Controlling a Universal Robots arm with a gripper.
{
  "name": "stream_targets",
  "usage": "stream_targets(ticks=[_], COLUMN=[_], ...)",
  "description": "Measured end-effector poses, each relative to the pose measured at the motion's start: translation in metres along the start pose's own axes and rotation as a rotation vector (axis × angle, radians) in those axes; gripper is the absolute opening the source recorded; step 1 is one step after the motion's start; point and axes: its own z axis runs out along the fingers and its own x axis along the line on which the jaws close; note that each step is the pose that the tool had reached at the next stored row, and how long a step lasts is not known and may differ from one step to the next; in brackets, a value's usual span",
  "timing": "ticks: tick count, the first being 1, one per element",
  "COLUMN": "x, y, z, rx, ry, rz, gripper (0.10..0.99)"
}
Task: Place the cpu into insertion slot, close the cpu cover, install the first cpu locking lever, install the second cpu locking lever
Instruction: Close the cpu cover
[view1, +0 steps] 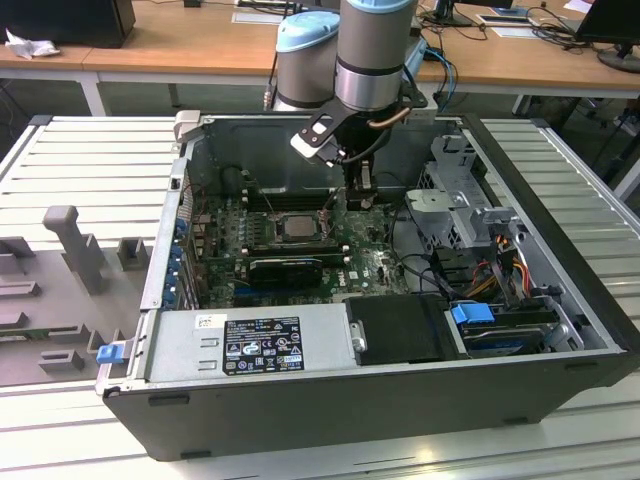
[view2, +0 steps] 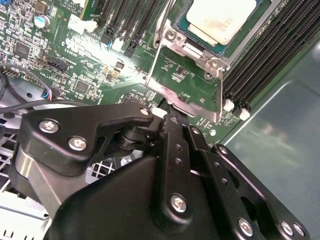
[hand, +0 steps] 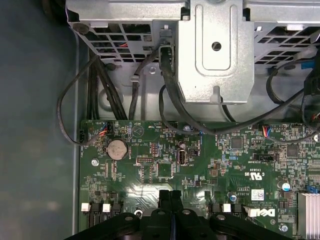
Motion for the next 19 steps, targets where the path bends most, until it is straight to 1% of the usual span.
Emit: stream_targets(ticks=[19], x=[0.0000], y=[-0.0045], z=[-0.0002], rx=[0.000], ry=[0.0000], rz=[0.000], gripper=[0.106])
